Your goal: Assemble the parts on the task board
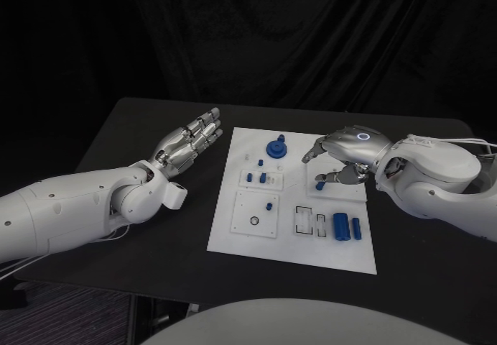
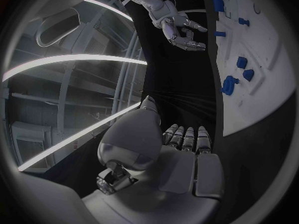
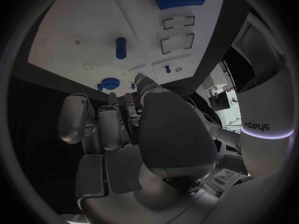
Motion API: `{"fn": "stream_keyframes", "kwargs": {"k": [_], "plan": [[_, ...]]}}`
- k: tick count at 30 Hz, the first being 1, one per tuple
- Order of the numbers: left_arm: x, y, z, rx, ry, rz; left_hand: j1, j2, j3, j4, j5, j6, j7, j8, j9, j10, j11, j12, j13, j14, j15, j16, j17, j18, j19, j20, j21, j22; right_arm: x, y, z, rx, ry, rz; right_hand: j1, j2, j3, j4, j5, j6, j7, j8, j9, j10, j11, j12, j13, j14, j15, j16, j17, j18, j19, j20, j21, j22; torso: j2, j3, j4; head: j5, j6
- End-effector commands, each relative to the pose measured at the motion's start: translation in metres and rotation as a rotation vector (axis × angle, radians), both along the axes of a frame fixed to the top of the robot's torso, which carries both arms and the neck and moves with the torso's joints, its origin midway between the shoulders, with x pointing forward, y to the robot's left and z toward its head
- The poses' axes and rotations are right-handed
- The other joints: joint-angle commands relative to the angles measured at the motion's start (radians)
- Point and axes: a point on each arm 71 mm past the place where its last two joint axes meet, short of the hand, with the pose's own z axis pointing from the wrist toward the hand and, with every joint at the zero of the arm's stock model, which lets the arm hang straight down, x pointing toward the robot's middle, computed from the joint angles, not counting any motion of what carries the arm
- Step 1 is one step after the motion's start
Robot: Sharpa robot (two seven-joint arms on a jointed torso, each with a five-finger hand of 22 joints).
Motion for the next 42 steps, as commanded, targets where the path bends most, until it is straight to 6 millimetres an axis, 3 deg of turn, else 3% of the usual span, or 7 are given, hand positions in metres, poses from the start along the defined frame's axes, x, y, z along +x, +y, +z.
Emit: {"fn": "stream_keyframes", "kwargs": {"k": [1, 7, 14, 15, 21, 30, 42], "plan": [[-0.001, -0.001, 0.004, -0.043, -0.056, -0.003, 0.011, 0.003, 0.005, -0.002, 0.005, 0.006, 0.003, 0.005, 0.001, -0.002, 0.006, -0.007, -0.002, 0.001, 0.007, -0.004, -0.001, -0.011, 0.001, 0.006, -0.006, -0.001, 0.001, -0.007, -0.006, -0.01, 0.016, -0.044, -0.011, 0.009, 0.0, -0.018, 0.01, 0.027, 0.01, 0.007, 0.003, 0.052, -0.011, 0.008, -0.006, 0.009, -0.009, 0.005, 0.003, -0.008, 0.008, -0.006, 0.01, 0.162, 0.0, 0.0003, 0.0002, -0.003, 0.0], [-0.001, -0.001, 0.003, -0.041, -0.054, -0.002, 0.013, 0.007, 0.008, 0.0, 0.006, 0.006, 0.005, 0.005, 0.001, -0.002, 0.008, -0.007, -0.002, 0.001, 0.008, -0.004, -0.001, -0.01, 0.001, 0.009, -0.006, -0.001, 0.0, -0.013, -0.019, -0.023, 0.045, -0.06, -0.037, 0.014, -0.002, -0.027, 0.007, 0.042, 0.039, 0.001, 0.004, 0.086, -0.019, 0.001, -0.015, 0.014, -0.017, 0.003, 0.002, -0.01, 0.012, -0.014, 0.021, 0.164, 0.001, 0.0014, 0.0011, -0.005, 0.0], [-0.002, -0.002, 0.002, -0.042, -0.051, -0.003, 0.015, 0.01, 0.01, 0.0, 0.007, 0.006, 0.005, 0.005, 0.001, -0.002, 0.008, -0.007, -0.002, 0.001, 0.009, -0.004, -0.001, -0.009, 0.001, 0.011, -0.006, 0.0, 0.0, -0.016, -0.03, -0.034, 0.069, -0.067, -0.047, 0.019, 0.001, -0.037, 0.008, 0.043, 0.059, -0.007, 0.003, 0.123, -0.027, 0.002, -0.017, 0.018, -0.024, 0.002, 0.001, -0.011, 0.015, -0.02, 0.03, 0.165, 0.001, 0.0011, 0.0024, -0.002, 0.0], [-0.002, -0.002, 0.002, -0.042, -0.051, -0.004, 0.015, 0.012, 0.01, 0.0, 0.008, 0.006, 0.006, 0.004, 0.001, -0.002, 0.009, -0.007, -0.002, 0.001, 0.01, -0.004, -0.001, -0.009, 0.001, 0.012, -0.006, 0.0, 0.0, -0.016, -0.031, -0.035, 0.071, -0.066, -0.05, 0.021, 0.004, -0.043, 0.01, 0.047, 0.079, -0.01, 0.003, 0.145, -0.032, 0.001, -0.018, 0.019, -0.028, 0.001, 0.001, -0.011, 0.016, -0.024, 0.031, 0.165, 0.001, 0.0009, 0.0023, -0.003, 0.0], [-0.002, -0.001, 0.001, -0.041, -0.048, -0.004, 0.016, 0.013, 0.011, 0.0, 0.009, 0.006, 0.006, 0.004, 0.001, -0.002, 0.009, -0.007, -0.002, 0.001, 0.011, -0.004, -0.001, -0.008, 0.001, 0.013, -0.006, 0.0, 0.001, -0.015, -0.036, -0.038, 0.08, -0.062, -0.052, 0.024, 0.016, -0.056, 0.023, 0.069, 0.109, -0.008, 0.005, 0.185, -0.039, -0.01, -0.02, 0.02, -0.035, -0.002, -0.002, -0.011, 0.015, -0.03, 0.031, 0.165, 0.002, 0.0005, 0.0001, -0.002, 0.0], [-0.002, -0.002, 0.001, -0.042, -0.044, -0.008, 0.021, 0.015, 0.014, -0.002, 0.013, 0.008, 0.008, 0.005, 0.001, -0.002, 0.011, -0.007, -0.002, 0.001, 0.014, -0.004, -0.001, -0.006, 0.002, 0.018, -0.005, 0.001, 0.002, -0.014, -0.042, -0.049, 0.096, -0.06, -0.032, 0.008, 0.1, -0.087, 0.134, 0.133, 0.105, 0.0, 0.015, 0.269, -0.045, -0.061, -0.036, 0.019, -0.041, -0.008, -0.009, -0.011, 0.013, -0.037, 0.029, 0.164, 0.002, 0.0012, 0.0021, -0.001, 0.0], [-0.003, -0.002, -0.001, -0.042, -0.038, -0.011, 0.029, 0.015, 0.016, -0.004, 0.022, 0.008, 0.012, 0.005, 0.001, -0.002, 0.014, -0.007, -0.002, 0.001, 0.018, -0.004, -0.001, -0.003, 0.002, 0.026, -0.005, 0.002, 0.005, -0.015, -0.047, -0.058, 0.104, -0.061, -0.019, -0.002, 0.175, -0.126, 0.144, 0.186, 0.091, 0.016, 0.035, 0.323, -0.057, -0.095, -0.043, 0.018, -0.051, -0.012, -0.013, -0.011, 0.012, -0.045, 0.029, 0.164, 0.0, 0.0001, 0.0011, 0.0, 0.0]]}}
